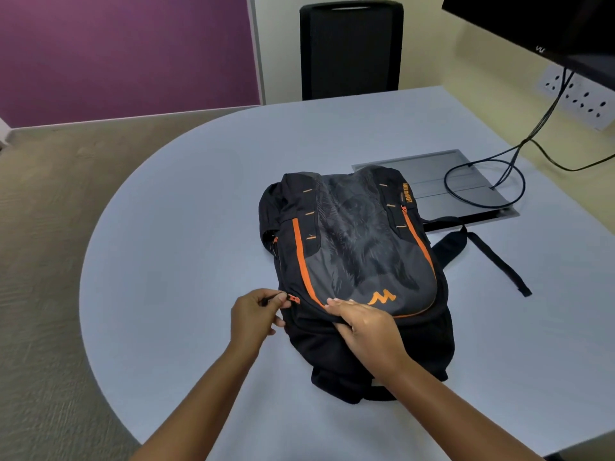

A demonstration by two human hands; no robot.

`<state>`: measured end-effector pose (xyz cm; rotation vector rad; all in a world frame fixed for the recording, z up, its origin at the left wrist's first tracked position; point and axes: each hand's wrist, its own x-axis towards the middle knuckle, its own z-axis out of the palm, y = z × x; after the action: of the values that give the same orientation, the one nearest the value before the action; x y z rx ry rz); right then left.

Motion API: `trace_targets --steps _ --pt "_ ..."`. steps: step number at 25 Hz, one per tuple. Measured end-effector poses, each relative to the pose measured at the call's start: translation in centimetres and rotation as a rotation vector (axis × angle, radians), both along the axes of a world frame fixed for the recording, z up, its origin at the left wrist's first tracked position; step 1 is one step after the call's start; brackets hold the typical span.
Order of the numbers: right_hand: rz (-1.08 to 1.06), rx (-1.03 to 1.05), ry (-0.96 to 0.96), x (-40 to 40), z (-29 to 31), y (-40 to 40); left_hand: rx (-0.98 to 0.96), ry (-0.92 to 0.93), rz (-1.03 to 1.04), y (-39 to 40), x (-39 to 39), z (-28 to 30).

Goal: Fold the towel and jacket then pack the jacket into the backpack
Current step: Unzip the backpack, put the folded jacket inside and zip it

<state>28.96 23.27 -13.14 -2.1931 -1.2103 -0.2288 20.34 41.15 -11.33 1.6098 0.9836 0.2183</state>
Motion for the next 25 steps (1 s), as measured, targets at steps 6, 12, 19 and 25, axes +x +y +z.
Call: trace_targets --steps 6,12,19,25 --pt "0.048 0.025 0.000 -0.5 -0.6 -1.3 0.167 0.118 -0.045 5.4 3.9 -2.3" --pt "0.107 0.027 0.049 -0.6 -1.4 -2.3 0.310 0.146 -0.094 10.4 8.7 -3.4" --pt "0.051 -0.149 0.159 -0.8 -0.8 -1.0 0.239 0.128 -0.014 10.5 9.4 -6.0" --pt "-0.681 0.050 0.527 11.6 3.1 -3.5 -0.375 0.183 0.017 4.7 6.2 -7.0"
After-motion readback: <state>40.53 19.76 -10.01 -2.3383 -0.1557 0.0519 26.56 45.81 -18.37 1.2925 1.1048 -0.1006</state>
